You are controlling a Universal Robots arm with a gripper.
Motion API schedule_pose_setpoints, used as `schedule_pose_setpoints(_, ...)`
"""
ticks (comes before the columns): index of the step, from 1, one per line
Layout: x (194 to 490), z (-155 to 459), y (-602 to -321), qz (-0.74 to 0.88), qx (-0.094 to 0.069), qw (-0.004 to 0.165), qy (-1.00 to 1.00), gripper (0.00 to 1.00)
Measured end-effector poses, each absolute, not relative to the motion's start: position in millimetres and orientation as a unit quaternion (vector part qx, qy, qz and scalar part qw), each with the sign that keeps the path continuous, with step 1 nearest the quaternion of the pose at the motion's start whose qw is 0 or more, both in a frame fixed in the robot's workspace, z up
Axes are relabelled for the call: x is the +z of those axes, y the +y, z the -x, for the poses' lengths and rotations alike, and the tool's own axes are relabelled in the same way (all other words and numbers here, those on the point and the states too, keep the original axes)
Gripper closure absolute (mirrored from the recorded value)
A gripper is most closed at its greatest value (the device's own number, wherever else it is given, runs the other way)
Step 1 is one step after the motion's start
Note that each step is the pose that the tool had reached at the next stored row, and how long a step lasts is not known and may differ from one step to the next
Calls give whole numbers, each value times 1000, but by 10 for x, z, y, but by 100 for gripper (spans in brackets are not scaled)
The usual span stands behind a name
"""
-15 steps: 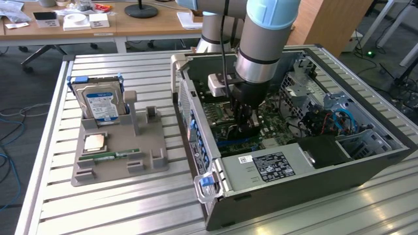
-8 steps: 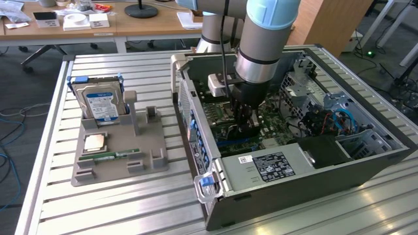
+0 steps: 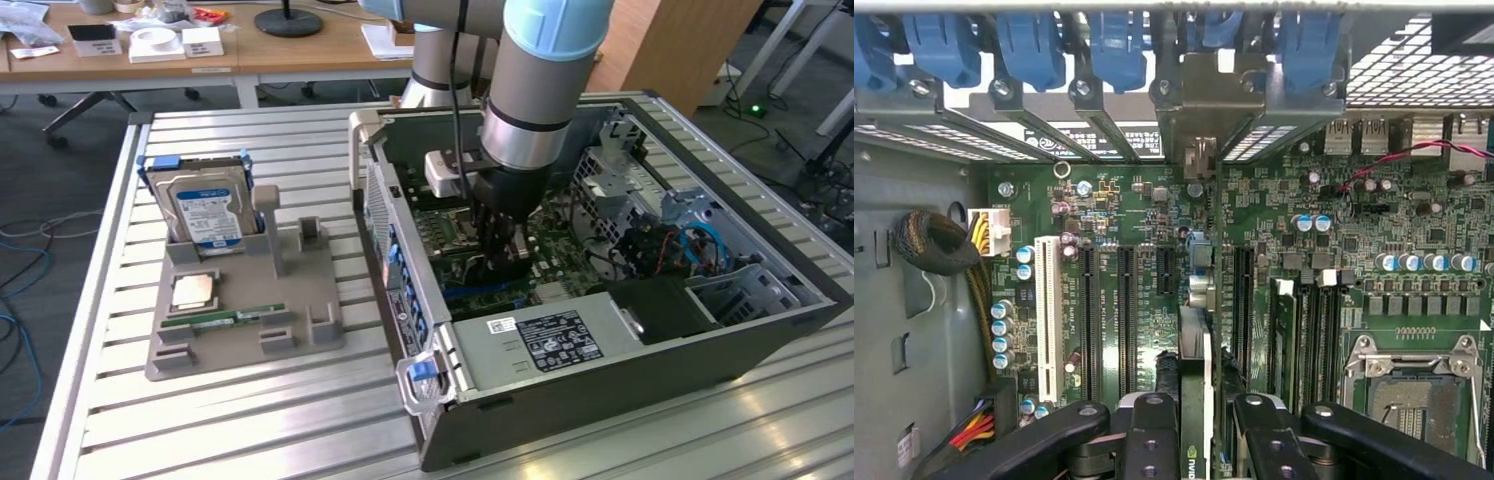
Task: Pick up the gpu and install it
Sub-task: 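Insert the gpu into the slot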
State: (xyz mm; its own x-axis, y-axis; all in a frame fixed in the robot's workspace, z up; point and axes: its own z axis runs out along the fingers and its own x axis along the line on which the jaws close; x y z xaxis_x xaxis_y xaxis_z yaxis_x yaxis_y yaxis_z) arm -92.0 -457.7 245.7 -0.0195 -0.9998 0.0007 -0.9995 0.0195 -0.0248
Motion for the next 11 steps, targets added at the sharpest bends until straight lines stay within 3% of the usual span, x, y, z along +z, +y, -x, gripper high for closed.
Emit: schedule_pose_setpoints(11, 2452, 920, -4577, 698, -9, 8, 716, 74)
